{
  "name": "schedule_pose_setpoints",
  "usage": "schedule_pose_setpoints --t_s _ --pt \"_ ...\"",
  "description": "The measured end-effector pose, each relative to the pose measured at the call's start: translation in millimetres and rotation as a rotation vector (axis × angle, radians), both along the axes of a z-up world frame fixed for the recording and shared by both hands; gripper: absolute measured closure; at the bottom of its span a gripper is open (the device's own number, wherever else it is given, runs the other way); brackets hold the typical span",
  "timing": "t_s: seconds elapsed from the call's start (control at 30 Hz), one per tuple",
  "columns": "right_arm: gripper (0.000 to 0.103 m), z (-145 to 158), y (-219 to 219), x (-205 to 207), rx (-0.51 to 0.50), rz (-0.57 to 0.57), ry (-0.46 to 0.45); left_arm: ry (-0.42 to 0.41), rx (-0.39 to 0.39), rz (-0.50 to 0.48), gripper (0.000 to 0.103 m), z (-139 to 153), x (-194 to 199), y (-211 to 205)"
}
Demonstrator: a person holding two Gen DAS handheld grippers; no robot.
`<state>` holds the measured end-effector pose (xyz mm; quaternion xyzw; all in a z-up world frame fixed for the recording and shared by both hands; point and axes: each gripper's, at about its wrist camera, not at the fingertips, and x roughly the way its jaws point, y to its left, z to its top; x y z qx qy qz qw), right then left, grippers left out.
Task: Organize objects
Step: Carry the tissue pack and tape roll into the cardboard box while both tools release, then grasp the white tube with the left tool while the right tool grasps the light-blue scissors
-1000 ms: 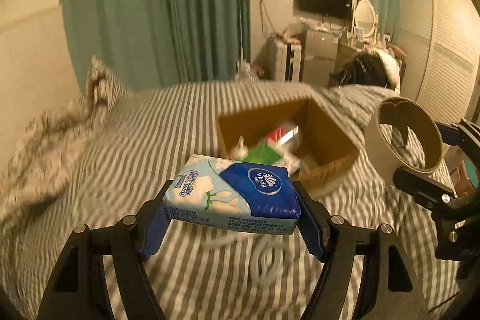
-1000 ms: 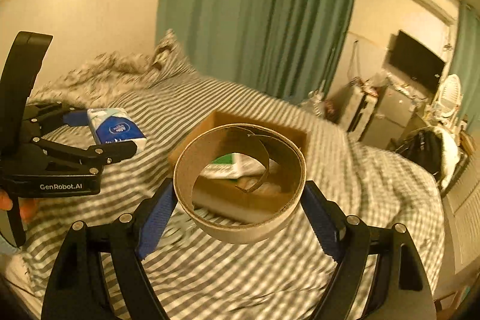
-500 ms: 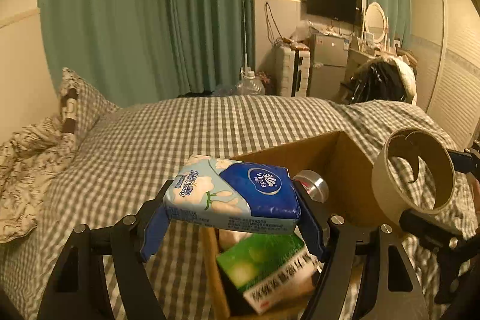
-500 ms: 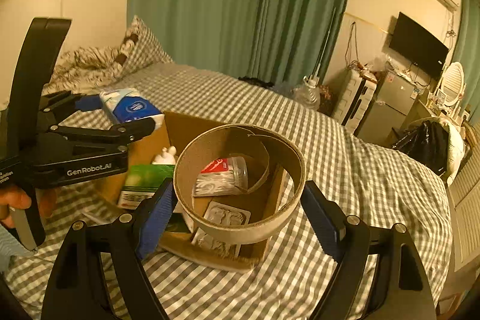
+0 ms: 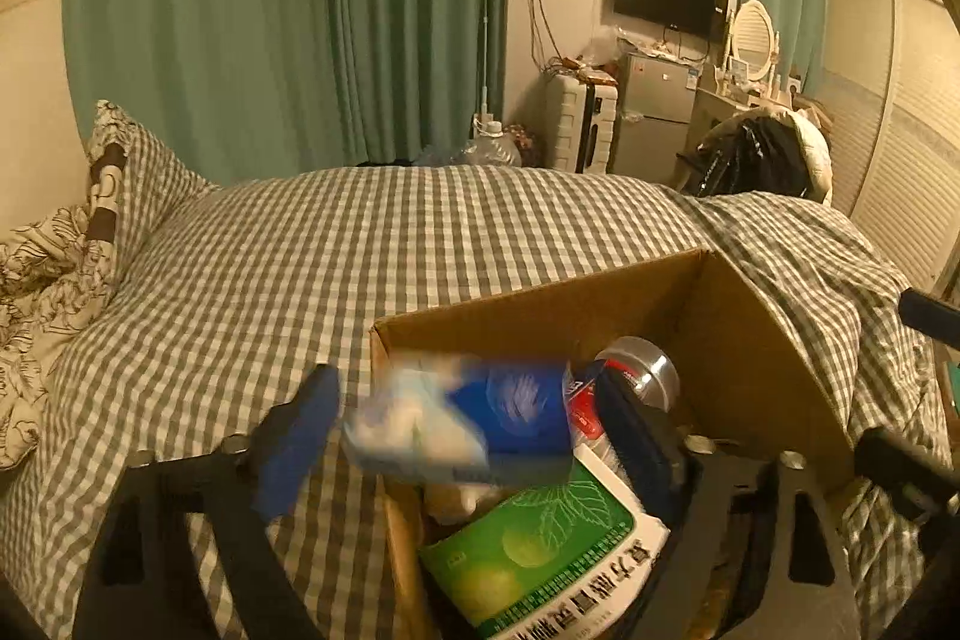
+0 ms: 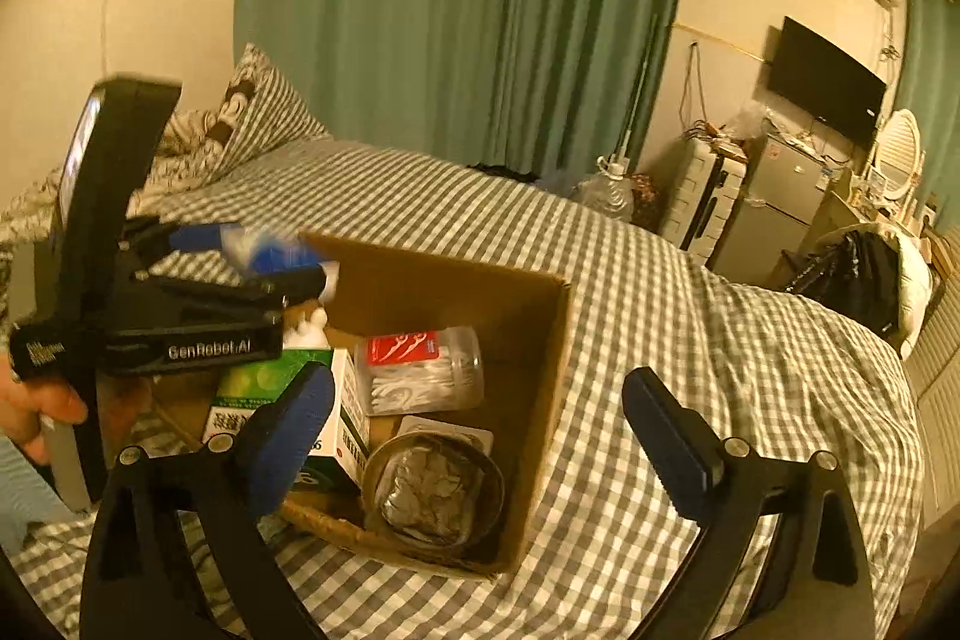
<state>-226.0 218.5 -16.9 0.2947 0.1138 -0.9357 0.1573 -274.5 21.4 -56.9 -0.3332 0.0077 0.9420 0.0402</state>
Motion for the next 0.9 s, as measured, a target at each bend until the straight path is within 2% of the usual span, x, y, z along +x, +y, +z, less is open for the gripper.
schedule_pose_setpoints --t_s 0.13,0.37,0.53,0.73,0.83,0.9 --pt "0.006 26.3 6.3 20.4 -0.024 -0.011 0.023 0.04 0.004 -0.013 0.0 28.3 20.7 1.1" --pt "0.006 81.4 0.1 78.7 0.03 -0.009 0.095 0.124 0.001 -0.029 0.0 90.8 74.4 -2.4" --pt "0.006 110.5 -11.4 121.5 0.049 -0.003 0.143 0.132 0.013 -0.042 0.0 114.7 111.3 -12.8" --pt "0.006 122.1 -18.9 165.6 0.023 -0.02 0.164 0.127 0.015 -0.029 0.0 106.7 156.9 -25.1" --pt "0.006 111.7 -19.9 177.2 -0.004 -0.024 0.151 0.095 0.028 -0.014 0.0 89.3 176.1 -31.4" --pt "0.006 99.3 -20.4 178.9 -0.02 -0.036 0.141 0.066 0.07 -0.035 0.0 75.9 185.6 -38.1"
